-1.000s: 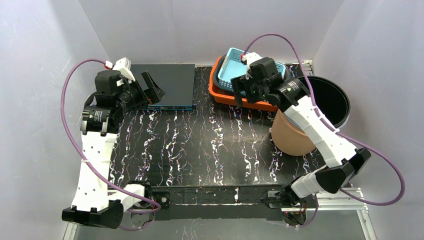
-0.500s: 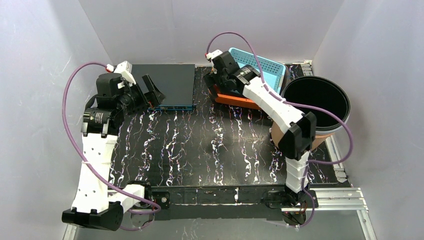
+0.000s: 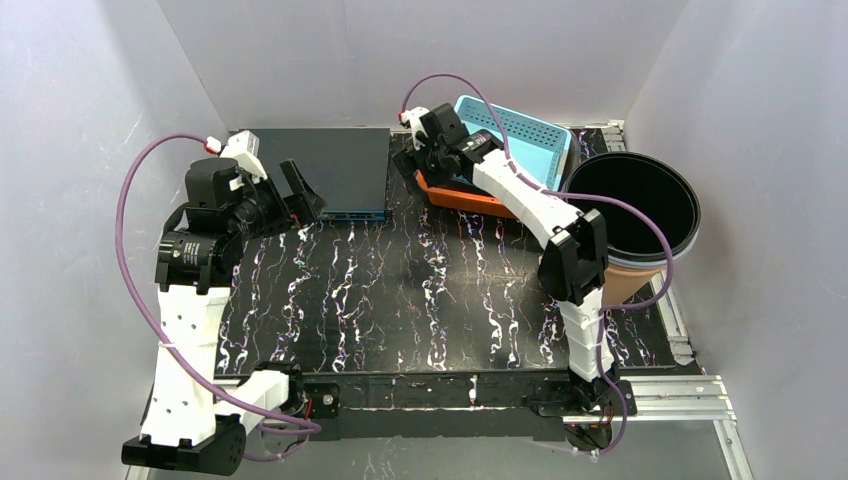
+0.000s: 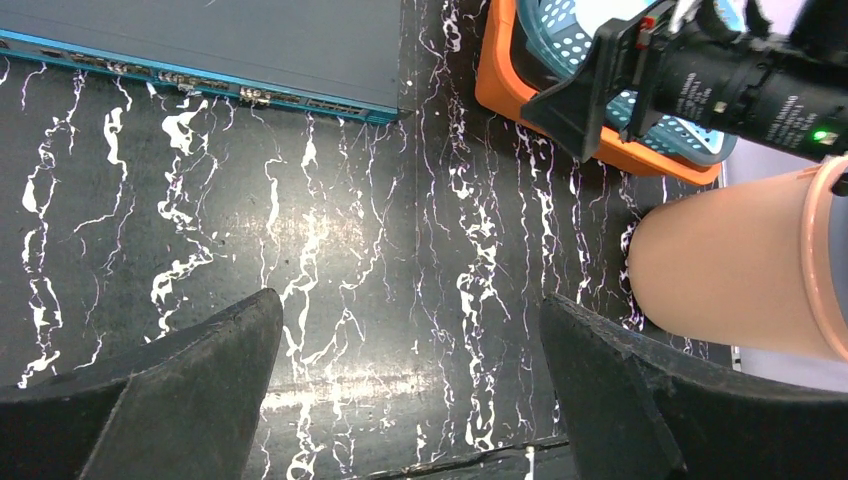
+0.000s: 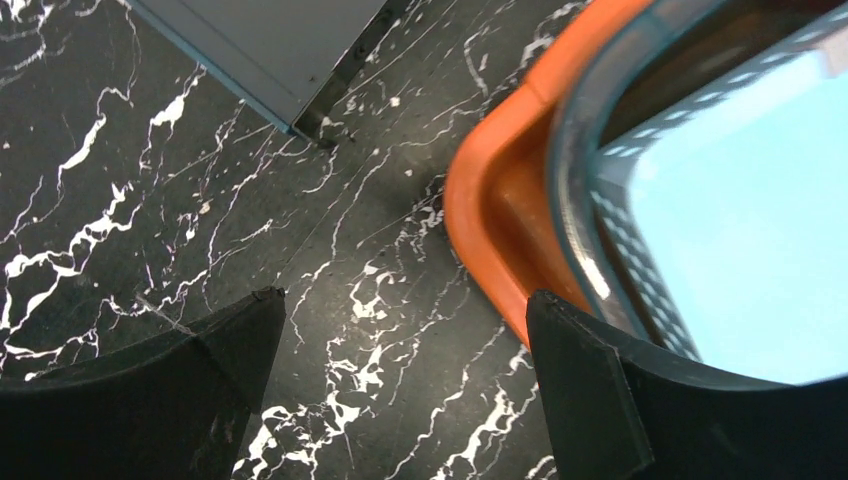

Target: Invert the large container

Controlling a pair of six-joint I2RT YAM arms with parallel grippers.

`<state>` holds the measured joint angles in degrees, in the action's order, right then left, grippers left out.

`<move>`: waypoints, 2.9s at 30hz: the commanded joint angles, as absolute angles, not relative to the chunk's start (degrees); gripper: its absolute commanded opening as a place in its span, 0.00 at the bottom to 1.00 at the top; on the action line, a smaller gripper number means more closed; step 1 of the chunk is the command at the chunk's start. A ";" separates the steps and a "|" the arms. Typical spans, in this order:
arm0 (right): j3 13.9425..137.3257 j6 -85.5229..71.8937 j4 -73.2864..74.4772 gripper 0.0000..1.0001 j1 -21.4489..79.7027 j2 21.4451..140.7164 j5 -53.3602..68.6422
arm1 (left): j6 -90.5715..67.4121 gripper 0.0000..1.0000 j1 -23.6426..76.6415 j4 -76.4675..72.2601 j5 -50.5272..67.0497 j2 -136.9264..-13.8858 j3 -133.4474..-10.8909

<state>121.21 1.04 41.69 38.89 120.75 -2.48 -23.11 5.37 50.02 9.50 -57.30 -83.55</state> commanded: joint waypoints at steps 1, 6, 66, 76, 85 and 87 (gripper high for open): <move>119.18 0.59 38.08 0.99 39.24 123.35 1.70 | -21.52 0.98 5.20 51.42 8.51 -56.81 -83.98; 122.03 2.51 40.29 0.99 39.07 127.15 -1.77 | -21.59 0.98 5.19 51.58 8.67 -57.08 -84.11; 103.33 1.17 31.57 0.99 38.37 111.76 15.99 | -21.95 0.98 5.23 53.89 7.43 -56.71 -83.72; 94.73 -1.62 28.71 0.99 38.37 105.72 17.39 | -22.10 0.98 5.19 53.70 7.30 -55.67 -82.78; 87.14 -4.86 27.40 0.99 38.32 104.44 14.45 | -22.10 0.98 5.19 53.77 7.78 -55.80 -83.06; 87.64 -5.09 27.67 0.99 38.35 105.42 11.84 | -22.08 0.98 5.19 53.82 8.22 -56.09 -83.14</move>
